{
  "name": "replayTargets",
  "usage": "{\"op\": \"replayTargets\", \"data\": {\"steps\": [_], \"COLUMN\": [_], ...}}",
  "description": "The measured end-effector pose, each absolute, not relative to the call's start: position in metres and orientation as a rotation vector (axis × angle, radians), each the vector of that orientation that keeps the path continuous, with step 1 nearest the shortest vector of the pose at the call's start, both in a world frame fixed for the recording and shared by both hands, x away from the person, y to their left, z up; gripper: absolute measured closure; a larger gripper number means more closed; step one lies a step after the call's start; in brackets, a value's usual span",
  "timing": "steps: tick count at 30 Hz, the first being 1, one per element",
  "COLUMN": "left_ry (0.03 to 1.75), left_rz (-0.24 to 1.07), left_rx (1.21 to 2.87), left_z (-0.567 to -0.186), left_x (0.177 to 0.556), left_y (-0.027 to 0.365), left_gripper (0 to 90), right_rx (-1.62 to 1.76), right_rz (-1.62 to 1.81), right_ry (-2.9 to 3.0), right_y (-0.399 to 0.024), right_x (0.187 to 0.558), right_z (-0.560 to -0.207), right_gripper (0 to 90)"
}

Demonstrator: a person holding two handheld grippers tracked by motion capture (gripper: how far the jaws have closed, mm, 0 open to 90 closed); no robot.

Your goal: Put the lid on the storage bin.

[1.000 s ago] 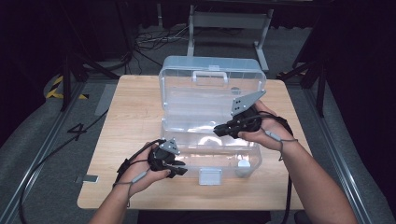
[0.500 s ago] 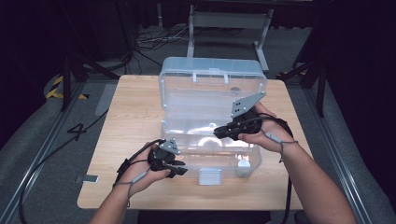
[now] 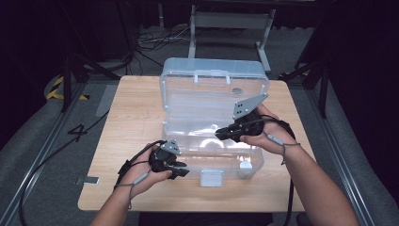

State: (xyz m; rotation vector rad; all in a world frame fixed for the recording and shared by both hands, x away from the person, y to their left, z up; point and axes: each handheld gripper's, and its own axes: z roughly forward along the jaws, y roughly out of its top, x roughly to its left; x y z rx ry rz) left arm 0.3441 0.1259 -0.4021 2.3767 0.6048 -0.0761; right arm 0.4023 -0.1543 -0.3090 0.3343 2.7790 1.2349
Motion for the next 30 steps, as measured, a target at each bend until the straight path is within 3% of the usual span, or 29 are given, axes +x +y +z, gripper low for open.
{"op": "replayTargets", "data": {"steps": [4, 16, 30], "left_ry": [0.585, 0.602, 0.587], "left_rz": [-0.062, -0.037, -0.047], "left_rx": [2.363, 2.265, 2.165], "left_z": [-0.394, -0.367, -0.348], "left_x": [0.342, 0.337, 0.341], "left_y": [0.129, 0.149, 0.169], "left_gripper": [67.6, 79.4, 83.3], "right_rx": [0.338, 0.340, 0.345], "right_rz": [1.233, 1.236, 1.236], "right_ry": [2.780, 2.781, 2.782], "right_y": [-0.154, -0.154, -0.154], "right_x": [0.402, 0.401, 0.401], "right_z": [-0.309, -0.309, -0.310], "right_gripper": [84.8, 84.9, 84.9]}}
